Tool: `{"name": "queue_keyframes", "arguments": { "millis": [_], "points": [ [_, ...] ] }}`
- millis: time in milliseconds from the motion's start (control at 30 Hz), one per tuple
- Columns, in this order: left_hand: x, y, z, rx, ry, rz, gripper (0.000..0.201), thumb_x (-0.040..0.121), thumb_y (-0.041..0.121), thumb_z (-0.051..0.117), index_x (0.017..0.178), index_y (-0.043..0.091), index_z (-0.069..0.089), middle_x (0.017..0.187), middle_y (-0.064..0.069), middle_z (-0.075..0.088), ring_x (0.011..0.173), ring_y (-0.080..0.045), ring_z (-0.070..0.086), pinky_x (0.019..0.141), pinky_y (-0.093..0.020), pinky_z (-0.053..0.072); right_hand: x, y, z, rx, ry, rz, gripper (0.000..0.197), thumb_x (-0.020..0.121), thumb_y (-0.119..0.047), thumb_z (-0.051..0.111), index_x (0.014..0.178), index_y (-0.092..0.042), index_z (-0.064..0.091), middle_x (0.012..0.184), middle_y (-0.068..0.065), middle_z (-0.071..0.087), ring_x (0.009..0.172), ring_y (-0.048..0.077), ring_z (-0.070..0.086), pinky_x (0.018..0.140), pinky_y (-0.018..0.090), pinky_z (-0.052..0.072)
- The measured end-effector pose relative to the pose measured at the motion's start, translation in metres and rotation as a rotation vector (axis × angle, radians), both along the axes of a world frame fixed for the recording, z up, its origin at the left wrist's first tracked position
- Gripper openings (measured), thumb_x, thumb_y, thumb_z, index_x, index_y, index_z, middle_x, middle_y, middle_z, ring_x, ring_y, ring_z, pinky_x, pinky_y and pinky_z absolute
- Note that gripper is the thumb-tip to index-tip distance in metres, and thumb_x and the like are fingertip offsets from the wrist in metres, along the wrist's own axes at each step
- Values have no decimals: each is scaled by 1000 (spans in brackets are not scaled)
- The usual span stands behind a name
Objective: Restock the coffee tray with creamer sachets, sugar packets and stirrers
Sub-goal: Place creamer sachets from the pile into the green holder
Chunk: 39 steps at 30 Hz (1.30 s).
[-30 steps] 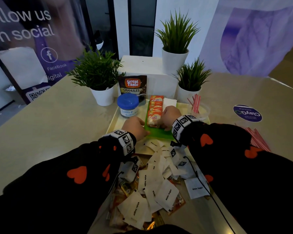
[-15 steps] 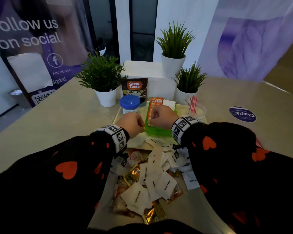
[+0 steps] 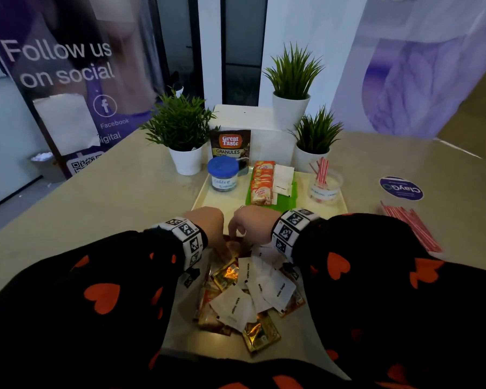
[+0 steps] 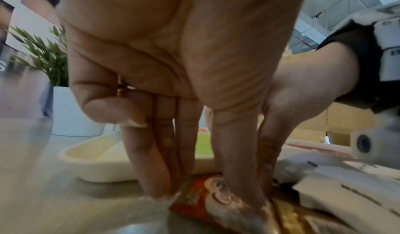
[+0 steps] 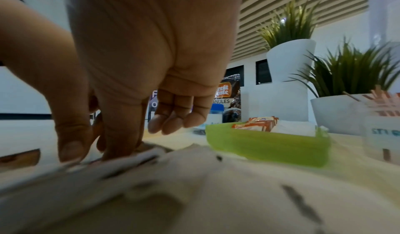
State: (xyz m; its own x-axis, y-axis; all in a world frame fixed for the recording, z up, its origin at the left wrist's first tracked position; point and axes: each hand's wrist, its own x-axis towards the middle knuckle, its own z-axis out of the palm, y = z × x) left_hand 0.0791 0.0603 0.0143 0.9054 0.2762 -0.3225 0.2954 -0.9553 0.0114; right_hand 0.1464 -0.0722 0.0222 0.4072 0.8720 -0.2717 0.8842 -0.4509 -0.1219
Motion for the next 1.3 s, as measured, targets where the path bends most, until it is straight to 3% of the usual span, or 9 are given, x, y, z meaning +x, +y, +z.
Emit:
{"name": "queue_keyframes", "arguments": {
  "millis": [200,367,467,600,667,867,1067,1167,1300],
  "points": [
    [-9,-5,-12,-21,-42,24,38,61,46,86,71,22,58,75,0,62,62,-14,58,60,-26,48,-14,2,-7,6,-62,12,43,85,-19,75,128,-26,68,90,-4,46,81,17,47,68,28,35],
    [-14,-7,-17,-114,-19,47,33,71,45,81,84,15,72,73,-1,67,74,-18,68,69,-29,55,-17,2,-4,-54,-69,24,44,91,-15,68,134,-24,64,108,7,53,94,23,55,72,30,37],
    [-15,-5,-16,-161,-20,55,33,72,42,82,91,17,74,84,-3,72,78,-18,69,69,-28,55,-17,3,-6,-36,-43,1,37,90,-10,68,126,-18,67,113,10,55,101,27,58,73,30,37],
    [-16,0,-5,-162,17,47,34,69,39,86,91,15,77,86,-4,74,78,-19,67,63,-27,48,-16,-2,-5,28,17,-68,16,84,-5,66,97,-14,70,99,6,60,87,23,56,69,29,40],
    [-17,4,0,-180,98,49,40,64,42,90,92,16,78,86,-1,76,79,-17,69,67,-27,51,-13,-5,-1,39,33,-120,14,84,-5,66,94,-15,69,97,3,63,88,21,58,67,28,45],
    [-22,11,-3,-229,219,40,41,63,40,93,95,18,81,95,3,77,98,-16,70,82,-28,55,-3,-11,5,52,32,-160,17,93,-22,67,109,-15,67,98,-3,55,95,18,54,71,26,36],
    [-22,12,10,-295,114,55,21,83,28,79,103,20,76,98,5,73,93,-13,65,77,-25,53,3,-14,5,106,111,-254,25,91,-33,72,113,-21,68,102,-5,61,102,18,59,85,32,45],
    [-16,16,21,-356,22,110,12,91,22,70,102,17,68,104,-4,72,98,-21,69,78,-30,59,7,-16,10,169,186,-333,30,94,-29,68,122,-19,67,115,0,65,109,21,58,94,35,46],
    [-9,22,31,-524,-152,225,11,96,19,64,107,22,63,102,-1,66,88,-14,67,65,-25,57,12,-22,17,282,222,-450,43,96,-27,65,138,-18,58,134,5,60,122,24,56,98,34,46]
  ]
}}
